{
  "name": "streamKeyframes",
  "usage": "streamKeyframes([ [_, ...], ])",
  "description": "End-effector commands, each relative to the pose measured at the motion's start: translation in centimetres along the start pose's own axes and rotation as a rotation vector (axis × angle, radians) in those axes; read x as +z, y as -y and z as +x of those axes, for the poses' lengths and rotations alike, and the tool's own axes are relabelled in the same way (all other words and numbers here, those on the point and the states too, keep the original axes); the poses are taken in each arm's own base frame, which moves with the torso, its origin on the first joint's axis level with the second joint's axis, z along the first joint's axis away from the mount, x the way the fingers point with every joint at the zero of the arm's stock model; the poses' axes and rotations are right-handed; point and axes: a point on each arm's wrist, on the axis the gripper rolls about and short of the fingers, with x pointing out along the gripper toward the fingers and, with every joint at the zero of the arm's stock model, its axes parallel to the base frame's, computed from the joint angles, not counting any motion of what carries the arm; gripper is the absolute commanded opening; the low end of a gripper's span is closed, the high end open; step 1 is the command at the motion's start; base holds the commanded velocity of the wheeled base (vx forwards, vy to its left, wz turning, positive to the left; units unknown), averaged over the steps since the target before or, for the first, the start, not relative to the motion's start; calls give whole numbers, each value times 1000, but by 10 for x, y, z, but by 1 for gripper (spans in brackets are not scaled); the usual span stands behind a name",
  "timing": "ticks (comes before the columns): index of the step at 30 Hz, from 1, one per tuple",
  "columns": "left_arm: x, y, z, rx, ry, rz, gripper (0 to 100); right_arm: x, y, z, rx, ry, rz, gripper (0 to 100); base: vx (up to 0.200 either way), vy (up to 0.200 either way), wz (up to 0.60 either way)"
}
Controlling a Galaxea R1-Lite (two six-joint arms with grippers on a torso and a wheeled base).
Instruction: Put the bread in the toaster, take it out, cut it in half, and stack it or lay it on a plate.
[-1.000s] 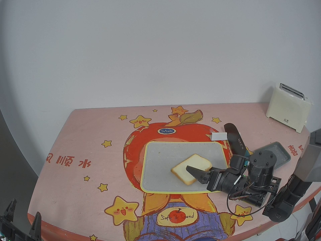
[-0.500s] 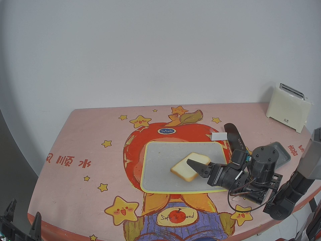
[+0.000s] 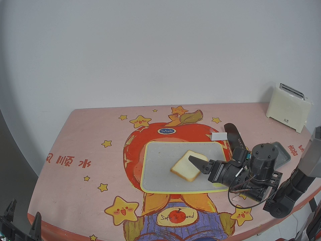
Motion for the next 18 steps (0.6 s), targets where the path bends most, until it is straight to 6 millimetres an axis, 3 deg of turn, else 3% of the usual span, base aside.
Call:
streamKeyframes([
  [1,-5,0,0,-1,-6,-1,100,1,-1,-4,-4,-7,0,100,0,0,0],
  [8,-5,0,0,-1,-6,-1,100,2,-5,-4,11,0,-3,100,0,0,0],
  [13,-5,0,0,1,-6,-1,100,18,-19,-15,72,67,-12,100,0,0,0],
  [16,-5,0,0,-1,-6,-1,100,37,-27,-23,108,144,-20,100,0,0,0],
  [18,-5,0,0,1,-6,1,100,67,-32,-40,128,258,-51,100,0,0,0],
])
